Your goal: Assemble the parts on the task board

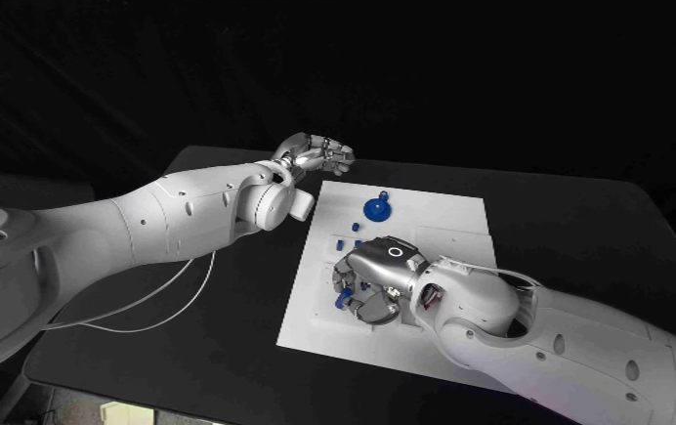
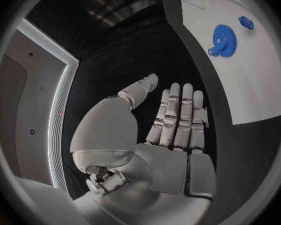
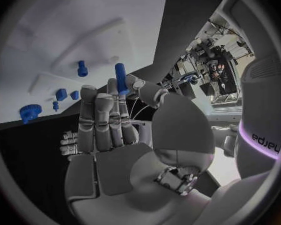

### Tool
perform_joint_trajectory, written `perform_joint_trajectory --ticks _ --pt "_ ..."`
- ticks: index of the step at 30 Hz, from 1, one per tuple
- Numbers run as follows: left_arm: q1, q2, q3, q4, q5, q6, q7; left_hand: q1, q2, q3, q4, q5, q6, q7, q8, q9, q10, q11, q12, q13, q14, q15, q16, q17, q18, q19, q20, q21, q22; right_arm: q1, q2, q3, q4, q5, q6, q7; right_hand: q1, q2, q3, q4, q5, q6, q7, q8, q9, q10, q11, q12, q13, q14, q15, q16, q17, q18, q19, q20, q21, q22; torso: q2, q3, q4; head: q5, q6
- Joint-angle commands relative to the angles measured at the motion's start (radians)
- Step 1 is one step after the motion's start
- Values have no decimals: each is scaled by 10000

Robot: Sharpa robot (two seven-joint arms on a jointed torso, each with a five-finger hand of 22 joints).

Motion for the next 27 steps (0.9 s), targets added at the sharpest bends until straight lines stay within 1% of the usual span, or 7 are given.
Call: perform_joint_trajectory --ticks 1,6,12,16,20,27 --pt "17 20 10 17 44 97 53 -4 55 -62 19 2 -69 2 46 14 -60 -10 -13 -17 6 66 -43 12 186 56 43 -67 16 -5 -45 -6 -11 -349 345 -94 10 126 2 -67 23 32 -13 39 145 -16 -23 50 22 15 -42 11 -6 307 25 -43 53 157 -3 -3 -3 11 -17" --pt "17 16 10 14 44 100 49 -4 54 -63 20 1 -70 2 47 14 -61 -9 -12 -18 8 66 -50 18 187 59 44 -69 18 -5 -91 -7 -6 -455 451 -225 2 129 -1 -90 23 40 -16 40 155 -14 -26 57 38 19 -45 17 -3 307 24 -43 62 160 3 4 2 18 -37" --pt "17 15 10 12 44 97 49 -7 54 -65 24 0 -73 3 47 13 -62 -9 -12 -20 10 67 -56 24 188 61 45 -72 21 -5 -87 -10 -10 -472 589 -253 -10 133 -5 -102 23 46 -18 42 163 -14 -28 62 51 22 -47 21 -1 307 25 -42 70 162 -2 -10 -1 21 -51" --pt "17 19 10 12 44 98 48 -7 53 -66 25 -1 -74 3 47 13 -63 -9 -12 -21 10 67 -60 27 189 62 46 -73 22 -5 -61 -19 -31 -489 682 -262 -14 137 -6 -109 23 48 -19 41 167 -16 -29 63 57 23 -47 23 1 307 23 -42 73 163 -4 -13 -1 26 -61" --pt "17 18 10 17 44 99 50 -7 53 -66 26 -1 -76 4 47 13 -63 -8 -12 -22 11 68 -64 31 190 63 46 -75 23 -4 -9 -40 -47 -492 628 -261 -20 140 -8 -118 23 47 -19 39 170 -19 -28 63 63 22 -47 25 2 307 20 -42 76 164 -3 -19 1 25 -67" --pt "17 28 10 10 43 100 48 -7 54 -67 28 -2 -78 4 47 13 -64 -8 -11 -24 13 68 -71 37 191 65 47 -79 26 -5 65 -48 -55 -494 486 -235 -29 152 -8 -128 23 47 -19 37 176 -22 -29 66 74 22 -47 28 4 307 17 -41 81 166 1 -17 11 18 -66"
